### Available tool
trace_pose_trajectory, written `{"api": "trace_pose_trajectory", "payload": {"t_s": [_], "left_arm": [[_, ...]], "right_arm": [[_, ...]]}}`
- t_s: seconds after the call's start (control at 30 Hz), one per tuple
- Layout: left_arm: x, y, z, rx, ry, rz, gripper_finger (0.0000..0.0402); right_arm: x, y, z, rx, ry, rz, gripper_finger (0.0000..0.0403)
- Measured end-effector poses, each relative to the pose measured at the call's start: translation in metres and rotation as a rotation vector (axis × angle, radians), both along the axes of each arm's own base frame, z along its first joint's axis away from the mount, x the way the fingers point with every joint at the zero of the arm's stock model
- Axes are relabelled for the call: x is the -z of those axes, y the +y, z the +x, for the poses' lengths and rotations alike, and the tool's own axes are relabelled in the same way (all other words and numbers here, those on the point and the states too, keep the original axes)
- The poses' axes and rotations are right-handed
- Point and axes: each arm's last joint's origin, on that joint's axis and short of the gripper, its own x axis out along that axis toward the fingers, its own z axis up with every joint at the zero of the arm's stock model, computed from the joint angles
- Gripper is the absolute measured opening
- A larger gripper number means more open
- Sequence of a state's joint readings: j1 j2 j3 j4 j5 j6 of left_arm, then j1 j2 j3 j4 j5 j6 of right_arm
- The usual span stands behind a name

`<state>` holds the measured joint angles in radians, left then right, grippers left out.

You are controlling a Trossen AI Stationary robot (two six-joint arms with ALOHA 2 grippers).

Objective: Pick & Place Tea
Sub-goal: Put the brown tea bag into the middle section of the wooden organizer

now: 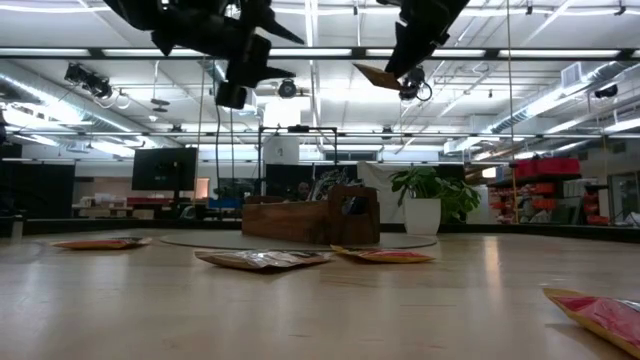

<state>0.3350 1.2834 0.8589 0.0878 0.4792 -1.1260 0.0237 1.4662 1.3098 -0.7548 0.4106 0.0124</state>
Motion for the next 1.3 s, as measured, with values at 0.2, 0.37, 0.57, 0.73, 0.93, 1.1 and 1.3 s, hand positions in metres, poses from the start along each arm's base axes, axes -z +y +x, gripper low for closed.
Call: {"api": "trace_pose_trajectory", "payload": {"t_s": [0.2, 0.37, 0.57, 0.73, 0.93, 1.1, 1.3], "left_arm": [[0.012, -0.002, 0.025, 0.025, -0.031, -0.058, 0.0207], [0.012, -0.001, 0.042, 0.042, -0.027, -0.057, 0.0206], [0.009, 0.003, 0.06, 0.055, -0.039, -0.032, 0.0206], [0.011, 0.004, 0.076, 0.102, -0.031, -0.044, 0.0206], [0.019, -0.007, 0.087, 0.199, -0.013, -0.042, 0.0199], [0.02, -0.01, 0.087, 0.237, -0.009, -0.01, 0.0151], [0.02, -0.003, 0.086, 0.222, -0.013, 0.003, 0.0051]], "right_arm": [[0.001, -0.003, 0.005, -0.009, -0.011, -0.016, 0.0], [0.003, -0.003, 0.008, -0.016, -0.016, -0.013, 0.0], [0.002, -0.003, 0.009, -0.018, -0.031, -0.01, 0.0], [0.002, -0.003, 0.009, -0.009, -0.043, -0.004, 0.0], [0.001, -0.003, 0.01, -0.012, -0.044, -0.006, 0.0], [0.001, -0.002, 0.008, -0.034, -0.038, 0.003, 0.0], [-0.002, 0.0, 0.006, -0.058, -0.035, -0.005, 0.0]]}}
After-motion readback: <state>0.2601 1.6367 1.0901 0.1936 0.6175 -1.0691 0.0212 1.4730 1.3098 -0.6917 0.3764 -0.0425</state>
